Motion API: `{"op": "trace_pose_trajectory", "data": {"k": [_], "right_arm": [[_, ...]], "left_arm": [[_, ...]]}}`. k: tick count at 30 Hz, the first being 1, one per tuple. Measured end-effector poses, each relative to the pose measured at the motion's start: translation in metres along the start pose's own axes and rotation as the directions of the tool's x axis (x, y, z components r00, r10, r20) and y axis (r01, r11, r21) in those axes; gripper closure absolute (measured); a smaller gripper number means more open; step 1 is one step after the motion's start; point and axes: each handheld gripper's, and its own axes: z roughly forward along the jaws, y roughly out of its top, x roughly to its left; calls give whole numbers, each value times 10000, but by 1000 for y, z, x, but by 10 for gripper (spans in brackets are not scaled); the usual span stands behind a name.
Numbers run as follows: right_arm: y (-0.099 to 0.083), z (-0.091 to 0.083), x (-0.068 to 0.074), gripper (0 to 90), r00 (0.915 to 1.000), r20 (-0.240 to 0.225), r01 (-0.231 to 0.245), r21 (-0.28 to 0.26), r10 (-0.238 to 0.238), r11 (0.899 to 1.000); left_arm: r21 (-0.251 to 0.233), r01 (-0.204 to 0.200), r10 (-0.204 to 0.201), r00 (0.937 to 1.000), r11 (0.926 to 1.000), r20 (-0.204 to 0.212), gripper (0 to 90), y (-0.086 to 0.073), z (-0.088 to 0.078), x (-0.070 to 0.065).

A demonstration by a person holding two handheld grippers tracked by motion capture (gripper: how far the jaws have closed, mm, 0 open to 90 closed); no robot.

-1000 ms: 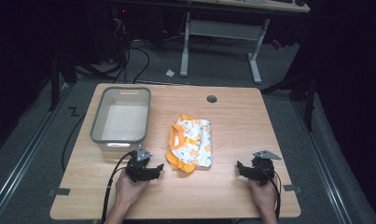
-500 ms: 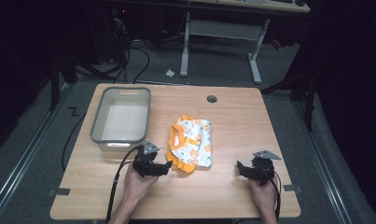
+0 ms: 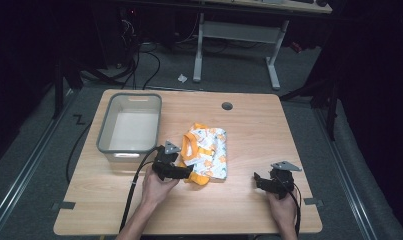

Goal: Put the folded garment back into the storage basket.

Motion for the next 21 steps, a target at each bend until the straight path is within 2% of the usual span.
{"op": "trace_pose_trajectory", "data": {"k": [3,8,10,16,18,21], "right_arm": [[0,0,0,196,10000,-17,9,3,-9,10000],[0,0,0,198,10000,-34,5,14,-4,10000],[0,0,0,199,10000,-60,30,7,-30,10000],[0,0,1,199,9999,-95,86,-9,-86,10000],[0,0,1,199,9999,-100,89,-7,-89,10000],[0,0,1,199,9999,-105,83,-2,-83,10000]], "left_arm": [[68,-21,22,9999,10000,-131,210,5,3,0],[36,87,-87,9999,10000,-71,208,14,5,1],[-136,153,-151,9998,9998,145,195,21,7,2],[-252,122,-114,9995,9996,296,153,31,12,3],[-123,139,-137,9998,9998,174,144,34,17,4],[229,148,-141,9994,9996,-317,141,40,29,6]]}}
